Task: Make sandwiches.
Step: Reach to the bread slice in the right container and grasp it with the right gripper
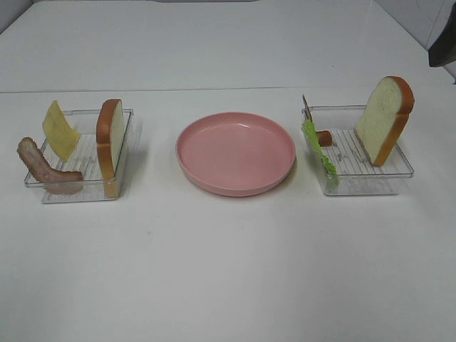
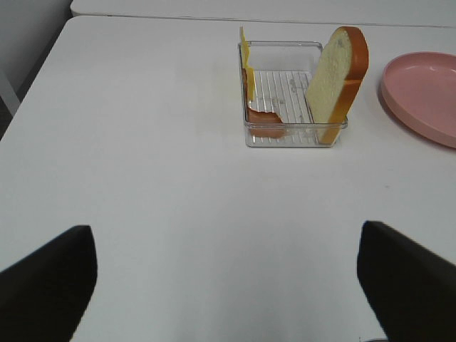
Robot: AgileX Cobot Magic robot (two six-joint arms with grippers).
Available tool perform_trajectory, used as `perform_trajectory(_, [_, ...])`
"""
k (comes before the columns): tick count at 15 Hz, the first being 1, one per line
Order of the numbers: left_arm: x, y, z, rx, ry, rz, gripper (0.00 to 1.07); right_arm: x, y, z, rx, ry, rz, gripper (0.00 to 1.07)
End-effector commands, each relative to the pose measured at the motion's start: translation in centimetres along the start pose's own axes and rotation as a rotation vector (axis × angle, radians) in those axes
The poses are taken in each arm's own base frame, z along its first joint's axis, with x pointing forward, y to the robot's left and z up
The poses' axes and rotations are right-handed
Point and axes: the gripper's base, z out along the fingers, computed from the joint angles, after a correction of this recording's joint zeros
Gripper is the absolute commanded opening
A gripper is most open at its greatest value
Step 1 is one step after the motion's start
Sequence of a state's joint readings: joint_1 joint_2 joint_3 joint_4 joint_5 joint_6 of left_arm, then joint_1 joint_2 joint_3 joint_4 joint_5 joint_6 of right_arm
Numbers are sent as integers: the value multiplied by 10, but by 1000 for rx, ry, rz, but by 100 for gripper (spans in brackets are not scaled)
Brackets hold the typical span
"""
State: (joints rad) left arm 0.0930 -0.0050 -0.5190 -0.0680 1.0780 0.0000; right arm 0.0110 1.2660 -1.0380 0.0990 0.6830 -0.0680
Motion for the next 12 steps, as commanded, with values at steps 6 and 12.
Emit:
perform_trajectory(6, [1,-1,-2,6,-19,-4,91,-60,-5,61,-7,220,-37,99])
perform_trajectory(12, [1,-1,-2,6,-19,-4,91,-94,-12,128,6,396,-54,99])
